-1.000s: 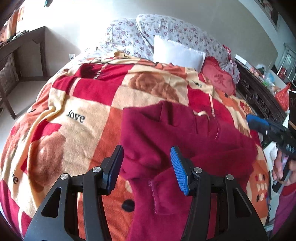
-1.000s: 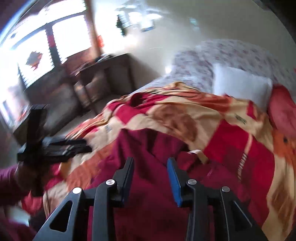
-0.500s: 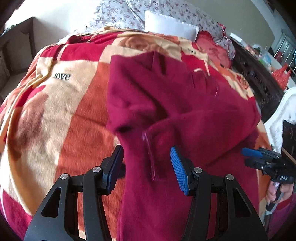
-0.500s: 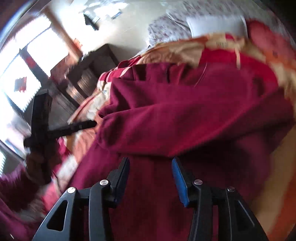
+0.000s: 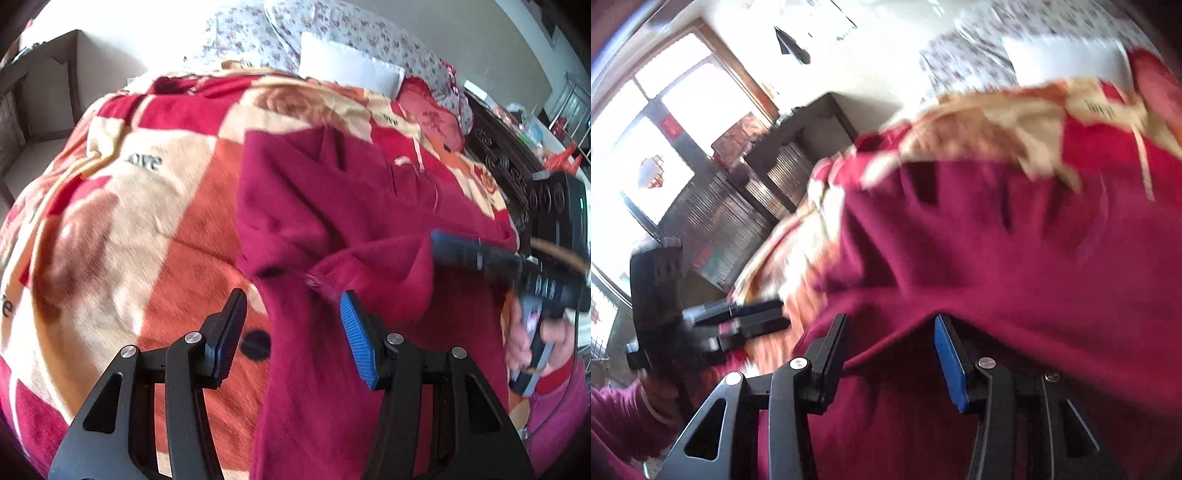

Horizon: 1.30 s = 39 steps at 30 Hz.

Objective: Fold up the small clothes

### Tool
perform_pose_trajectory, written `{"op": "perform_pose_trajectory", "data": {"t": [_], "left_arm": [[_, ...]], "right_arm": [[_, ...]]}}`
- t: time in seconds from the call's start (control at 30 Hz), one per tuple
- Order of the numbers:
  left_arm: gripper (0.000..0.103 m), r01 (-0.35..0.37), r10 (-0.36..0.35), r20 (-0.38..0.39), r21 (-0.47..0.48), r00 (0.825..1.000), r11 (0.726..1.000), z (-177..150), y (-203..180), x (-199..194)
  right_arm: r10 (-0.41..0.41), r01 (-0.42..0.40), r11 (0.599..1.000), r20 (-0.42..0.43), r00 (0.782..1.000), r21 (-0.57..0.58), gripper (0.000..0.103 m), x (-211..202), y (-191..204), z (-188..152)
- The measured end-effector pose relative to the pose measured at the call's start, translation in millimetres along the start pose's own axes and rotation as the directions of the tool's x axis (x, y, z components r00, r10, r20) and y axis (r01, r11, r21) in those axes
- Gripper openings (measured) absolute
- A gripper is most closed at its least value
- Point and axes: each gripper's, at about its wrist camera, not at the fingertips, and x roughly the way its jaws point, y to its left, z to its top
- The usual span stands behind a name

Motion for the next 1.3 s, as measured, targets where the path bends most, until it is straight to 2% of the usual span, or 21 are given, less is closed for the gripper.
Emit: {"op": "perform_pose_trajectory", "data": {"t": [0.1,0.13,0.2,0.23,0.27,0.33,0.4,0.5,0.63,0.7,0.73,0.83,0.9,1.0,1.07,1.13,1.23,1.3], "left_arm": [[0.053,-0.010,0.010,0.016,-0.018,1.000,1.000,12,6,-2],[0.053,-0.013,0.013,0.019,-0.024,1.000,1.000,15,7,-3],[0.053,-0.005,0.006,0.031,-0.033,0.999,0.999,21,8,-6],[0.053,0.001,0.000,0.039,-0.027,0.999,1.000,23,7,-8],[0.053,0.003,-0.002,0.047,-0.018,0.999,1.000,23,6,-10],[0.053,-0.003,0.002,0.069,0.019,0.998,1.000,21,3,-13],[0.053,-0.015,0.010,0.063,0.076,0.998,0.997,16,-1,-9],[0.053,-0.018,0.019,-0.002,0.112,1.000,0.994,4,-4,4],[0.053,-0.008,0.013,-0.036,0.119,0.999,0.993,-10,-6,10],[0.053,-0.018,0.022,-0.034,0.115,0.999,0.993,-12,-6,11],[0.053,-0.018,0.022,-0.035,0.110,0.999,0.994,-13,-6,11],[0.053,-0.013,0.015,-0.023,0.088,1.000,0.996,-9,-4,4],[0.053,-0.018,0.018,0.002,0.089,1.000,0.996,-5,-2,-4],[0.053,-0.026,0.024,0.024,0.084,0.999,0.996,2,0,-10],[0.053,-0.026,0.024,0.028,0.071,0.999,0.997,8,2,-8],[0.053,-0.012,0.010,0.030,0.055,0.999,0.998,15,3,-4],[0.053,-0.001,-0.001,0.030,0.051,1.000,0.999,23,1,0],[0.053,0.002,-0.006,0.049,0.069,0.999,0.998,31,-2,2]], "right_arm": [[-0.009,0.008,1.000,0.082,0.997,0.017,0.045,7,-4,38],[-0.057,0.055,0.998,0.092,0.994,0.028,0.045,13,-9,50],[-0.156,0.152,0.986,0.054,0.986,0.066,0.045,28,-15,63],[-0.148,0.144,0.985,0.041,0.988,0.092,0.045,27,-17,63],[-0.106,0.101,0.990,0.053,0.993,0.098,0.045,21,-15,60],[-0.038,0.031,0.996,0.082,0.996,0.079,0.045,5,-5,46],[-0.017,0.014,0.999,0.065,0.998,0.037,0.046,-13,5,20],[-0.023,0.023,1.000,-0.034,0.999,0.014,0.047,-20,13,-23],[0.030,-0.016,0.997,-0.191,0.981,0.076,0.047,-7,9,-82],[0.037,-0.013,0.994,-0.224,0.974,0.108,0.047,8,2,-97],[0.044,-0.018,0.991,-0.208,0.977,0.129,0.047,14,-1,-99],[0.086,-0.059,0.985,-0.161,0.983,0.164,0.048,28,-6,-82],[0.050,-0.035,0.992,-0.123,0.991,0.124,0.048,33,-3,-56],[0.036,-0.035,0.995,-0.006,0.999,0.093,0.049,24,3,-5],[0.002,-0.006,0.997,0.047,0.999,0.075,0.056,26,2,22],[-0.024,0.015,0.992,0.067,0.997,0.122,0.059,38,-12,45],[-0.017,0.007,0.970,0.037,0.999,0.243,0.059,43,-33,50],[0.007,-0.023,0.968,0.066,0.998,0.250,0.059,31,-31,41]]}}
